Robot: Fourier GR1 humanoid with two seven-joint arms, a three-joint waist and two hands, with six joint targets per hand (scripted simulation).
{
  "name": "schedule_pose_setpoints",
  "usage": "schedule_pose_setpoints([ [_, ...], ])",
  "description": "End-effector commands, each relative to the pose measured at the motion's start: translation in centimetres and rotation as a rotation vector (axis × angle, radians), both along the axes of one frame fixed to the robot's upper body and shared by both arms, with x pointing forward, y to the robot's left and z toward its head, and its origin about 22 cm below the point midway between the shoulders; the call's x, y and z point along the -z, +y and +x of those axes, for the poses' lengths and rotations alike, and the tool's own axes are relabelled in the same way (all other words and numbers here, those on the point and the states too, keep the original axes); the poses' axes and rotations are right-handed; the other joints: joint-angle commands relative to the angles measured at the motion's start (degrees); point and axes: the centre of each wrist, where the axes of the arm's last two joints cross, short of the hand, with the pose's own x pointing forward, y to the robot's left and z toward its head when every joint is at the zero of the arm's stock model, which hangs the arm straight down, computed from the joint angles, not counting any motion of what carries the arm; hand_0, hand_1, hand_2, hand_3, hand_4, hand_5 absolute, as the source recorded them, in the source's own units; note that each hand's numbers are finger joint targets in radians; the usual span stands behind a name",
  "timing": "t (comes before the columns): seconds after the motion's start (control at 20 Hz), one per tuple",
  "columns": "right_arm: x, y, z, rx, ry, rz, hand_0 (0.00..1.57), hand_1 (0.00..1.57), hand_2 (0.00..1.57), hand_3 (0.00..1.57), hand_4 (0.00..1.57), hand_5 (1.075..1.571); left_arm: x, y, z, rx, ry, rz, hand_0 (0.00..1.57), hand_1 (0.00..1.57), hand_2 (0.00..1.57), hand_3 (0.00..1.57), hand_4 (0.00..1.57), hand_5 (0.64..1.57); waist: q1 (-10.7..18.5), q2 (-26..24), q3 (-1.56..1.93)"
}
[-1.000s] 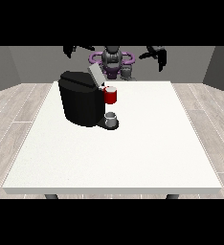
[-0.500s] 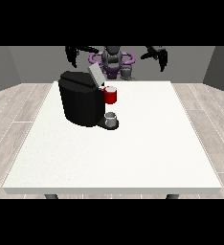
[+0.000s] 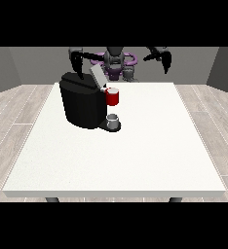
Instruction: Insert the coffee pod into the coffee machine and close the lid
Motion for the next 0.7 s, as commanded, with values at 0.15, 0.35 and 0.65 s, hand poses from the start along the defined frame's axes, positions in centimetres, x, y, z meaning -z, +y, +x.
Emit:
schedule_pose_setpoints([
  [0.15, -2.1, 1.6, 1.9, -0.046, -0.031, -0.024, 0.00, 0.00, 0.00, 0.00, 0.00, 1.571, -1.3, 0.8, -1.8, -0.012, -0.030, 0.007, 0.00, 0.00, 0.00, 0.00, 0.37, 1.571, -0.17, 2.44, -0.01],
  [0.35, -2.6, 3.0, 2.1, -0.119, -0.063, -0.036, 0.00, 0.00, 0.00, 0.00, 0.00, 1.571, -0.7, 2.4, -2.2, -0.092, -0.076, 0.015, 0.00, 0.00, 0.00, 0.00, 0.37, 1.571, -2.52, 4.52, -0.02],
  [0.65, -2.8, 3.2, 2.9, -0.096, -0.062, -0.060, 0.00, 0.00, 0.00, 0.00, 0.13, 1.571, -1.5, 1.9, -3.3, -0.063, -0.066, 0.048, 0.00, 0.00, 0.00, 0.00, 0.30, 1.571, -0.29, 5.34, -0.01],
])
